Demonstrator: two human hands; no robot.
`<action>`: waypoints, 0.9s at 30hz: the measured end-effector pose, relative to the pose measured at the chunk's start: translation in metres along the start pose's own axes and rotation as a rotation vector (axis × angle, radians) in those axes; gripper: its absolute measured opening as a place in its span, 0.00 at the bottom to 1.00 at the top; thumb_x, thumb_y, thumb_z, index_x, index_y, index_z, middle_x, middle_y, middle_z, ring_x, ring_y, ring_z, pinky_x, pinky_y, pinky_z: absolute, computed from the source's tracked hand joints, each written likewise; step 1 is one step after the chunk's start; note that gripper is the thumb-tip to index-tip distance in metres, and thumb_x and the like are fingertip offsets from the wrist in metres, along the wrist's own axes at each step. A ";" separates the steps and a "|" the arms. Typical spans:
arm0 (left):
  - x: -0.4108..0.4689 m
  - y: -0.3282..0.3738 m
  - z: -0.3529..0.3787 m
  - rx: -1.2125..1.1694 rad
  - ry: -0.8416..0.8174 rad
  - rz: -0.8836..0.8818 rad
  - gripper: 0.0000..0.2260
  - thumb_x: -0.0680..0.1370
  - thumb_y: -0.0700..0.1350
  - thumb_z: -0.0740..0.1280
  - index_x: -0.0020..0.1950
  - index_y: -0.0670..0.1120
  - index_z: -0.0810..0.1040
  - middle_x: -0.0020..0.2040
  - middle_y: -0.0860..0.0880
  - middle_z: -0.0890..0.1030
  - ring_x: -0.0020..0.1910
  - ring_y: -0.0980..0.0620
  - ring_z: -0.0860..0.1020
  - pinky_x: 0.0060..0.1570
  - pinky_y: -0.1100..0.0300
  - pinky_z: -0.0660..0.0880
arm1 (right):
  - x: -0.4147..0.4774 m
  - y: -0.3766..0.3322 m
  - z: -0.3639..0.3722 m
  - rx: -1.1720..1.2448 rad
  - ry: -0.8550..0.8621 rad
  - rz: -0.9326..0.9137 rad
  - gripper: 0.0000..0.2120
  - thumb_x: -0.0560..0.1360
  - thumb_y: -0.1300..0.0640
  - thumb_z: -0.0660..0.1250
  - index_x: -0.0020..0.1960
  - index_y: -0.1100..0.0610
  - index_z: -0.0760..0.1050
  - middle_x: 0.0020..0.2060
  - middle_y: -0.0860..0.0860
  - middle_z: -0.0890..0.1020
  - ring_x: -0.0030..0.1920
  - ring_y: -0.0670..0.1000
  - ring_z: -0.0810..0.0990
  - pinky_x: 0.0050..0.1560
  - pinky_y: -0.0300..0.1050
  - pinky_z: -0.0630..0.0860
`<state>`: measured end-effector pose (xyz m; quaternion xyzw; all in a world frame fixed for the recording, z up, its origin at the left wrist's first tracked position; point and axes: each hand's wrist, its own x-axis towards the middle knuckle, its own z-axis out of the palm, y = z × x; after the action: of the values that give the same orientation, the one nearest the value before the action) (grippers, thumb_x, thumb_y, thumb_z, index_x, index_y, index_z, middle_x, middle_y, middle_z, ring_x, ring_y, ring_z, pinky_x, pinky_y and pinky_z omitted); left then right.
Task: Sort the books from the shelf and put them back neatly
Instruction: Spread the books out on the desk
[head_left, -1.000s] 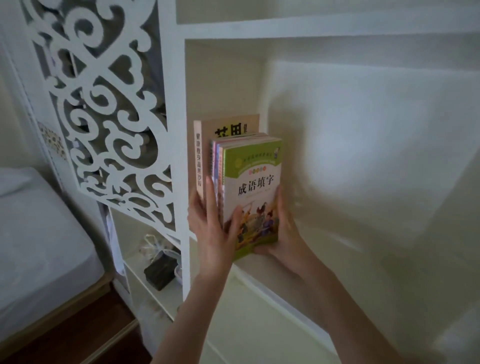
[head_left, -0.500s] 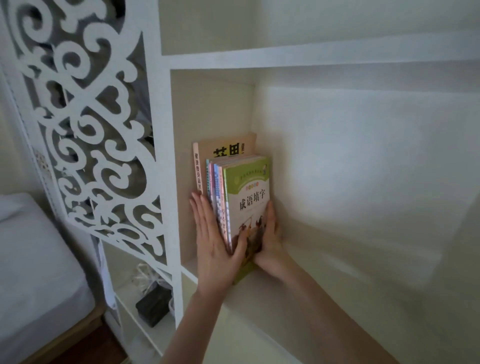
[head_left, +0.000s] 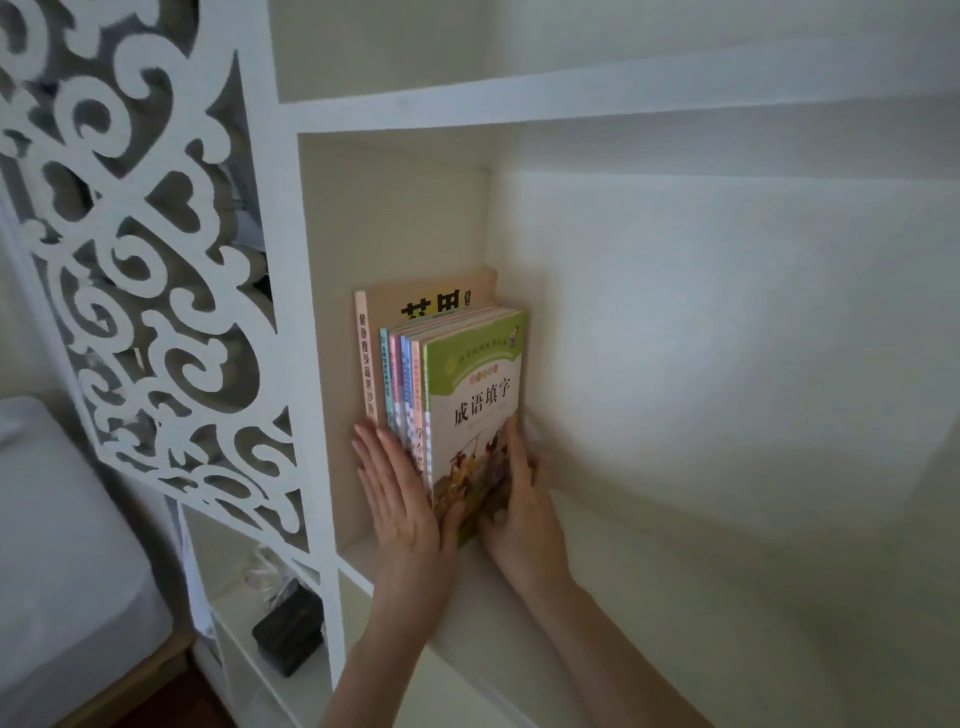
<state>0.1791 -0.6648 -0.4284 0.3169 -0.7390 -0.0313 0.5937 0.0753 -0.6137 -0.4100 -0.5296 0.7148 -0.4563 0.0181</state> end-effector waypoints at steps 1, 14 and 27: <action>0.001 -0.001 0.001 0.007 0.006 -0.009 0.42 0.74 0.43 0.63 0.77 0.39 0.37 0.77 0.46 0.34 0.77 0.45 0.36 0.75 0.56 0.36 | 0.001 0.002 0.003 0.005 -0.002 -0.008 0.48 0.71 0.64 0.67 0.75 0.40 0.38 0.71 0.54 0.59 0.63 0.58 0.75 0.58 0.52 0.76; 0.006 0.011 -0.014 -0.004 -0.057 -0.095 0.46 0.74 0.54 0.67 0.77 0.41 0.39 0.77 0.36 0.43 0.77 0.41 0.39 0.75 0.53 0.34 | -0.029 -0.010 -0.014 0.270 0.017 0.096 0.44 0.69 0.65 0.69 0.77 0.47 0.49 0.69 0.52 0.62 0.70 0.48 0.62 0.72 0.42 0.61; -0.115 0.190 -0.144 -0.755 -0.199 -0.246 0.16 0.79 0.35 0.60 0.56 0.55 0.76 0.52 0.55 0.82 0.55 0.51 0.80 0.59 0.54 0.74 | -0.246 -0.061 -0.188 0.503 -0.234 0.119 0.33 0.76 0.63 0.68 0.73 0.43 0.57 0.66 0.43 0.66 0.54 0.46 0.79 0.61 0.43 0.75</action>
<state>0.2374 -0.4078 -0.4041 0.1581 -0.6859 -0.4015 0.5859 0.1331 -0.3057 -0.3720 -0.5147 0.6019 -0.5532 0.2581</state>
